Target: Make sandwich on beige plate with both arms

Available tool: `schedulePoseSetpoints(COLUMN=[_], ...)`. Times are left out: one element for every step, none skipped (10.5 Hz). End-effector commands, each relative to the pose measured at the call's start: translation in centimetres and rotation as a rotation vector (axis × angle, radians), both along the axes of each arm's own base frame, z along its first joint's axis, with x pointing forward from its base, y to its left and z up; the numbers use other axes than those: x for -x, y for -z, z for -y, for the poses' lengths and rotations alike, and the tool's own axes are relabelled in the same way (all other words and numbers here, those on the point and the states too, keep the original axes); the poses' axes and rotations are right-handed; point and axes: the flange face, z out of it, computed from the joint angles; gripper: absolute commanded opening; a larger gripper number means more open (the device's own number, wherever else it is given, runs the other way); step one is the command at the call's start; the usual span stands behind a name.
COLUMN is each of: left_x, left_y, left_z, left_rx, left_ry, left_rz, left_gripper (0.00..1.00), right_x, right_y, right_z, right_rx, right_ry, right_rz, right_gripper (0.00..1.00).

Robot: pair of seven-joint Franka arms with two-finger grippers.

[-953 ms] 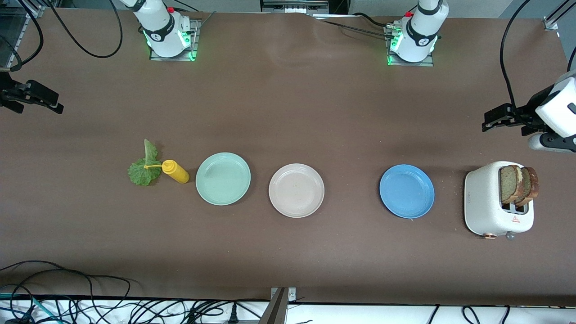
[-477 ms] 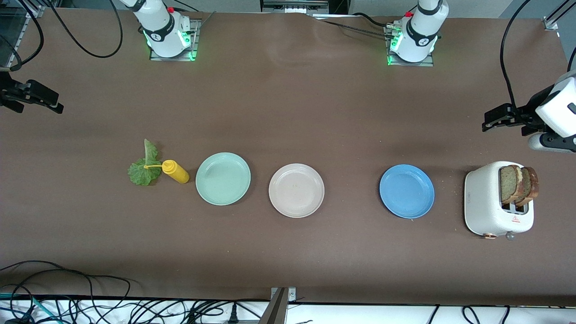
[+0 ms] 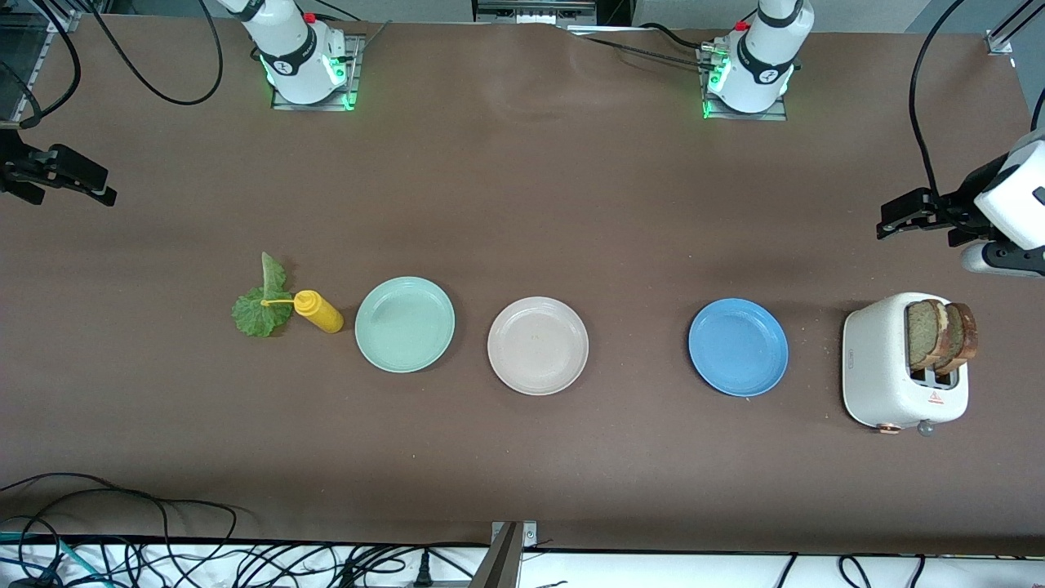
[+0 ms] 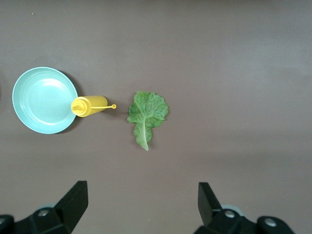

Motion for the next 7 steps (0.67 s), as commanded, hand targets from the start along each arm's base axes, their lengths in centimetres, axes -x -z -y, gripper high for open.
schedulePoseSetpoints(left_x=[0.6,0.6,0.7,0.8,0.8,0.8,0.8], left_y=[-0.6,-0.6,-0.9,-1.1,-1.2,-1.2,-1.2], left_z=[-0.6,-0.9,-1.2,-1.8,-1.9,-1.9,-1.8], left_rx=[-0.031,-0.064,-0.067,-0.067,-0.067,-0.067,-0.067], left_ry=[0.014,0.01,0.005,-0.004,-0.004,-0.004,-0.004], left_rz=[0.003,0.004,0.008,0.013,0.014,0.014,0.014], left_gripper=[1.0,1.0,1.0,1.0,1.0,1.0,1.0], right_x=[0.7,0.8,0.7,0.7,0.7,0.7,0.7], right_y=[-0.5,-0.6,-0.5,-0.5,-0.5,-0.5,-0.5], right_z=[-1.0,-1.0,-1.0,-1.0,-1.0,-1.0,-1.0], right_rx=[0.005,0.005,0.005,0.005,0.005,0.005,0.005], right_ry=[-0.006,-0.006,-0.006,-0.006,-0.006,-0.006,-0.006], right_rz=[0.009,0.012,0.011,0.011,0.011,0.011,0.011], right_gripper=[1.0,1.0,1.0,1.0,1.0,1.0,1.0])
